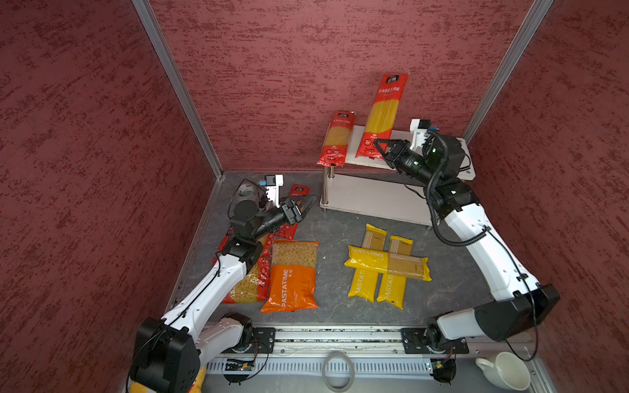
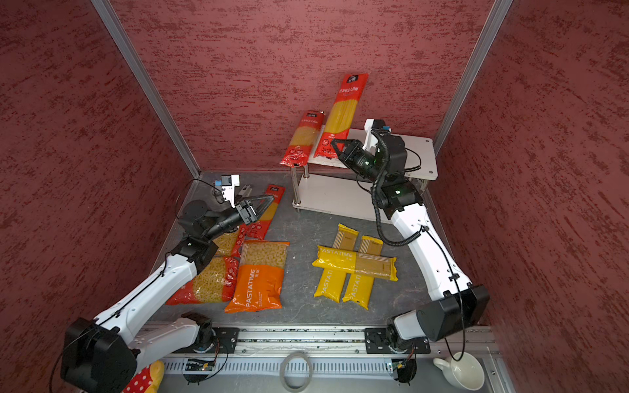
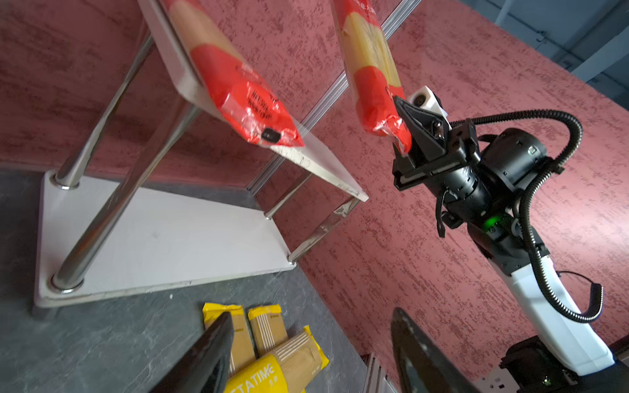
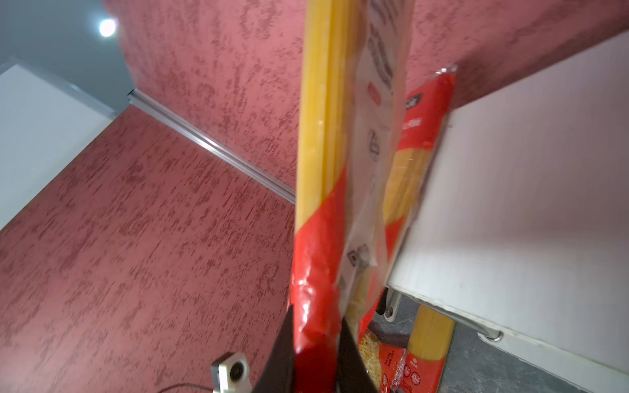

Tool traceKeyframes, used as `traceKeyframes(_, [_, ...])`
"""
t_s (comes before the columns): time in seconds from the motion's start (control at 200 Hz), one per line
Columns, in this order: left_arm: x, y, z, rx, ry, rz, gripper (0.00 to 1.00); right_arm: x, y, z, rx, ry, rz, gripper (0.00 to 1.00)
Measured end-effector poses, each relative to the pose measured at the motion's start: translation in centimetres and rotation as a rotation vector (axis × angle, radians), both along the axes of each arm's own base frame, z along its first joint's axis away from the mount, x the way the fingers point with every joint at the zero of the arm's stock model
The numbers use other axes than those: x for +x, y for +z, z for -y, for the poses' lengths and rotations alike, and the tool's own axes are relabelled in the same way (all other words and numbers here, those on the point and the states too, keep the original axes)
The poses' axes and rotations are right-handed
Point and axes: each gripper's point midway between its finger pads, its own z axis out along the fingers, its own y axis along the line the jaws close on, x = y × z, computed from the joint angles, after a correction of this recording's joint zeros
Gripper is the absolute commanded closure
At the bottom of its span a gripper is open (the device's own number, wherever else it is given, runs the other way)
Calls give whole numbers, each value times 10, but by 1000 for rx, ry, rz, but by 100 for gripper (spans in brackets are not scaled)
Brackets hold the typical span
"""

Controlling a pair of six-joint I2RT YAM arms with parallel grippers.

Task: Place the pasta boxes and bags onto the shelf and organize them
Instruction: 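Stand the bag beside the first one with the right gripper, pressing it upright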

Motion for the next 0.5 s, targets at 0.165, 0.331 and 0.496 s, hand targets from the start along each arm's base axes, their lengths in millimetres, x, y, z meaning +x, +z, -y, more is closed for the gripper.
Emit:
traceKeyframes(0.165, [-11,-10,7,25,0,-8,28,27,-57,-10,5,17,-201,100])
traceKeyframes(0.331, [-15,-14,14,39,-1,-4,28,35,-66,-18,25,45,-256,100])
traceKeyframes(0.496, [-17,-19,19,53,-3,-5,27,37,-66,-21,36,73,-289,100])
